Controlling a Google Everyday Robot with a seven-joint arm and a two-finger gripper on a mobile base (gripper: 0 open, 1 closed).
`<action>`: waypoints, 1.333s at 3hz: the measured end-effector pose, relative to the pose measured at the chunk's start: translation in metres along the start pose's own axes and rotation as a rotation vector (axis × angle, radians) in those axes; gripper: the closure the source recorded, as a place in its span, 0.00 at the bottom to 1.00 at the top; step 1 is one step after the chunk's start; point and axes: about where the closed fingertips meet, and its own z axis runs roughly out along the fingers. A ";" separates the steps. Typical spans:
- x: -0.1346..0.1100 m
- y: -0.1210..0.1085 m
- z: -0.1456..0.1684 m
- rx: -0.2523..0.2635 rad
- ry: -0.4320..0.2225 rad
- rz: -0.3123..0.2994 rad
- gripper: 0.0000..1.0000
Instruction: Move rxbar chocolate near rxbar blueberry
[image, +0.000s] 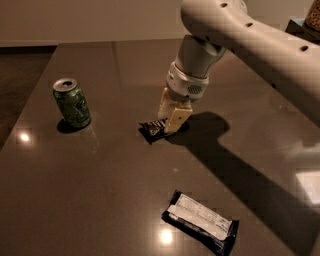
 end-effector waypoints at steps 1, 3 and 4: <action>0.009 0.009 -0.008 -0.003 0.006 0.015 1.00; 0.012 0.060 -0.032 -0.030 -0.013 0.017 1.00; 0.004 0.097 -0.042 -0.061 -0.034 0.009 1.00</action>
Offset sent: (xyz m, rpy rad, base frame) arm -0.0508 -0.0510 0.0316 -0.0118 0.0373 -0.0172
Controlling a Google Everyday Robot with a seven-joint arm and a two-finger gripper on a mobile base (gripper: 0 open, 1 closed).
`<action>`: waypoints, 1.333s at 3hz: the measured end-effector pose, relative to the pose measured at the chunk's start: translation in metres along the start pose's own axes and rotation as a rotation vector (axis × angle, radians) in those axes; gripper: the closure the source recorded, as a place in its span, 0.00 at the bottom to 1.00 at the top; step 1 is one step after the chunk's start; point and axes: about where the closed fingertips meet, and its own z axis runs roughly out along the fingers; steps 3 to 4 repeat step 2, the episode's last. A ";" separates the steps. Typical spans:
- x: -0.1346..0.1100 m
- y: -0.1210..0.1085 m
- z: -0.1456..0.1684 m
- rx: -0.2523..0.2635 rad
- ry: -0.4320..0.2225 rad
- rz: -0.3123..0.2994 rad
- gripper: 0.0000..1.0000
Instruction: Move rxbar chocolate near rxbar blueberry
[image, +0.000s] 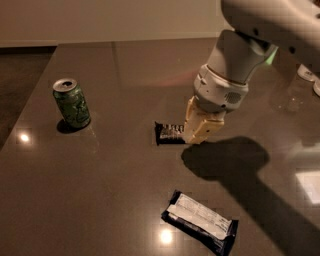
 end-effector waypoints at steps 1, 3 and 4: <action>-0.004 0.007 -0.002 0.007 -0.009 -0.003 0.89; -0.006 0.002 -0.003 0.030 -0.012 -0.004 0.58; -0.006 0.002 -0.003 0.030 -0.012 -0.004 0.58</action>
Offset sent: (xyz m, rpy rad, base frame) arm -0.0070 0.0009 0.0039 0.0104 -0.0051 -0.0007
